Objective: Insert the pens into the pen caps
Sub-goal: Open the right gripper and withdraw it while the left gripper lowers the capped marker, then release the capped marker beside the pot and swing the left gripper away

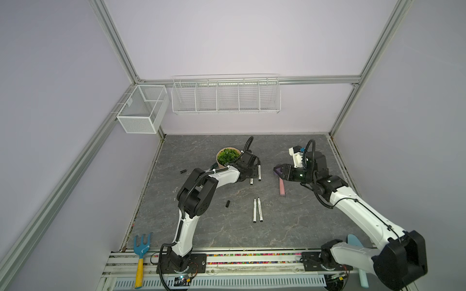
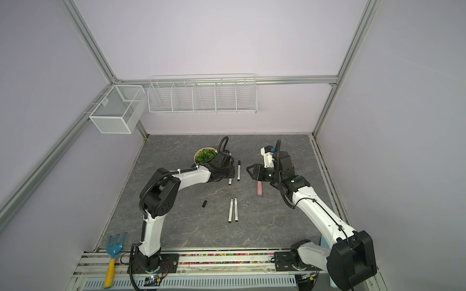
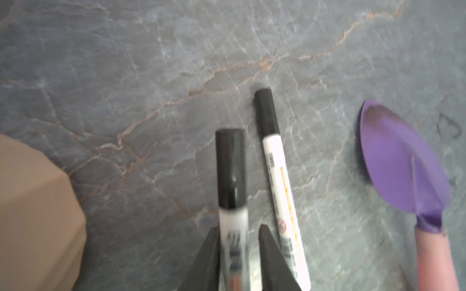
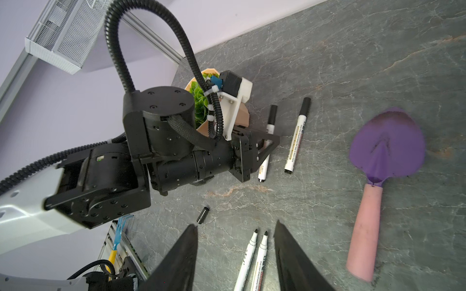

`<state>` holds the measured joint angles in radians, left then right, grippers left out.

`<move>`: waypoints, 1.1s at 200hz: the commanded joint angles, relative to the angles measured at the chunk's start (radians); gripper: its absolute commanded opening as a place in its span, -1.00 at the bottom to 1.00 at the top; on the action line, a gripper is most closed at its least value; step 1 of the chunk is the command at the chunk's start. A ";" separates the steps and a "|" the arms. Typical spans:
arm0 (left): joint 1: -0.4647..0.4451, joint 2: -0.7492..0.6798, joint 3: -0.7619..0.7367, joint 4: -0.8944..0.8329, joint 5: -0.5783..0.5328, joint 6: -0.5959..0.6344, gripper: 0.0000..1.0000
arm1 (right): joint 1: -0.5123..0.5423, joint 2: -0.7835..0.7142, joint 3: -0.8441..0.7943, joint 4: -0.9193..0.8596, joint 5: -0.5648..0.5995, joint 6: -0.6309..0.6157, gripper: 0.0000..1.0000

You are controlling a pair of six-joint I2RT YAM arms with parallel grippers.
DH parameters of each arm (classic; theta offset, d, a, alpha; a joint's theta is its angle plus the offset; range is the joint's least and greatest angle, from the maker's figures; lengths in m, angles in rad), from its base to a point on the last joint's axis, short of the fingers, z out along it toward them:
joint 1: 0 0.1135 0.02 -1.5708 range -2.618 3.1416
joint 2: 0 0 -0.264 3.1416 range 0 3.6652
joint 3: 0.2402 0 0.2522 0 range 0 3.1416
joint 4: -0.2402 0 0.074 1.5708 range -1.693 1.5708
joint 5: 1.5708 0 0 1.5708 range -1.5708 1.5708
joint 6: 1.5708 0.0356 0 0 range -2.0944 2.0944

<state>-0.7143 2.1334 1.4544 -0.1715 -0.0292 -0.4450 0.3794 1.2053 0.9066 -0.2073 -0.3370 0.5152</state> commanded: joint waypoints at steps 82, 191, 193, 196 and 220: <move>0.001 -0.152 -0.013 -0.040 -0.038 0.040 -0.18 | -0.002 -0.046 -0.046 -0.007 0.000 -0.027 0.00; 0.527 -0.594 -0.308 -0.253 -0.142 -0.023 -0.13 | 0.049 0.057 0.009 0.025 -0.007 -0.046 0.00; 0.538 -0.585 -0.305 -0.256 -0.139 -0.022 -0.13 | 0.051 0.060 0.010 0.025 -0.007 -0.047 0.00; 0.553 -0.571 -0.299 -0.262 -0.133 -0.019 -0.13 | 0.054 0.063 0.009 0.025 -0.007 -0.047 0.00; 0.637 -0.420 -0.192 -0.339 -0.112 -0.020 -0.07 | 0.077 0.092 0.017 0.026 -0.009 -0.052 0.00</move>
<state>-0.1295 1.5894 1.1793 -0.3832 -0.1719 -0.4595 0.4343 1.2720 0.8963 -0.2073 -0.3374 0.4866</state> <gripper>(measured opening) 0.445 0.500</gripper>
